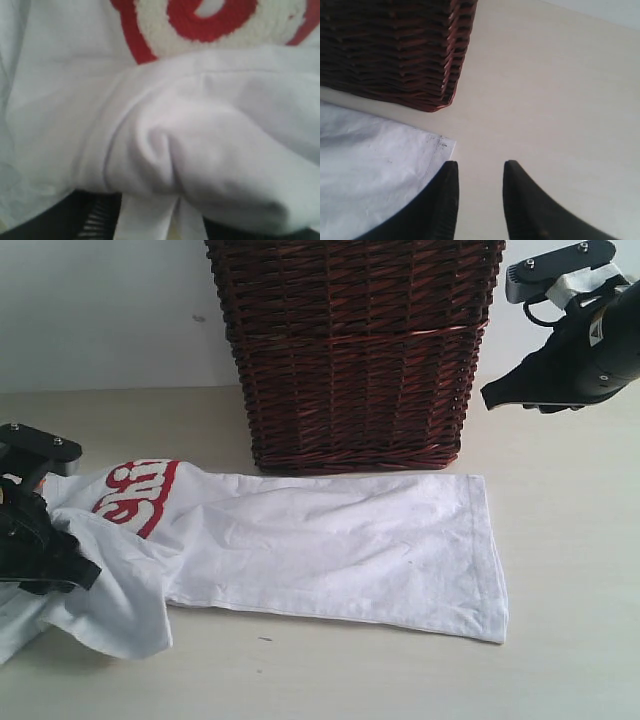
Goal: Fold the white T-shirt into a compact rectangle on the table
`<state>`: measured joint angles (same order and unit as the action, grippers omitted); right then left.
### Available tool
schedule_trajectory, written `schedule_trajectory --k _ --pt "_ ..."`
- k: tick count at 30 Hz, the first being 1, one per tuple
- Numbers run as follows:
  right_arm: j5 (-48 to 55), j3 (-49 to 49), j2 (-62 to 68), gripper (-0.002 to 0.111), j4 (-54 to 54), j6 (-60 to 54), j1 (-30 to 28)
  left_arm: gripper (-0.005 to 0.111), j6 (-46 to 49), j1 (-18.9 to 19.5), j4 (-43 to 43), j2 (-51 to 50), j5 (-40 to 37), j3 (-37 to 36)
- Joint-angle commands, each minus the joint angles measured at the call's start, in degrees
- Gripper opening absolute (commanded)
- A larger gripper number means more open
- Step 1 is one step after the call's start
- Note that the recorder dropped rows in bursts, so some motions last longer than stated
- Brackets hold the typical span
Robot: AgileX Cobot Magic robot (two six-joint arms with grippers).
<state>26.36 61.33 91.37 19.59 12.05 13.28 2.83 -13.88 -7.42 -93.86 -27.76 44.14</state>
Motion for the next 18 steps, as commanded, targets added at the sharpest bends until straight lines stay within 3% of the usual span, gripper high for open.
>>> schedule_trajectory --k 1,3,5,8,12,14,16,18 --pt "-0.9 0.4 -0.5 0.030 -0.1 -0.5 0.0 0.026 -0.1 -0.2 -1.9 0.5 -4.1 0.5" --pt "-0.6 0.4 -0.5 0.030 -0.1 -0.5 0.0 0.001 0.4 -0.2 -1.8 0.5 -4.2 0.5" --pt "-0.4 0.4 -0.5 0.030 -0.1 -0.5 0.0 0.000 0.4 -0.2 -1.8 0.8 -4.5 0.7" --pt "-0.8 0.4 -0.5 0.030 -0.1 -0.5 0.0 0.000 1.5 -0.2 1.6 3.1 -9.6 3.0" --pt "-0.9 0.4 -0.5 0.030 -0.1 -0.5 0.0 0.000 12.7 -0.2 9.0 6.5 -22.7 5.4" --pt "-0.5 0.4 -0.5 0.030 -0.3 -0.5 0.0 0.000 12.7 0.0 8.4 7.1 -23.7 4.8" --pt "-0.1 0.4 -0.5 0.030 -0.3 -0.5 0.0 0.008 13.5 0.0 6.4 7.1 -23.3 3.3" --pt "0.0 0.4 -0.5 0.030 -0.3 -0.5 0.0 0.023 13.7 0.0 3.0 6.8 -21.8 1.4"
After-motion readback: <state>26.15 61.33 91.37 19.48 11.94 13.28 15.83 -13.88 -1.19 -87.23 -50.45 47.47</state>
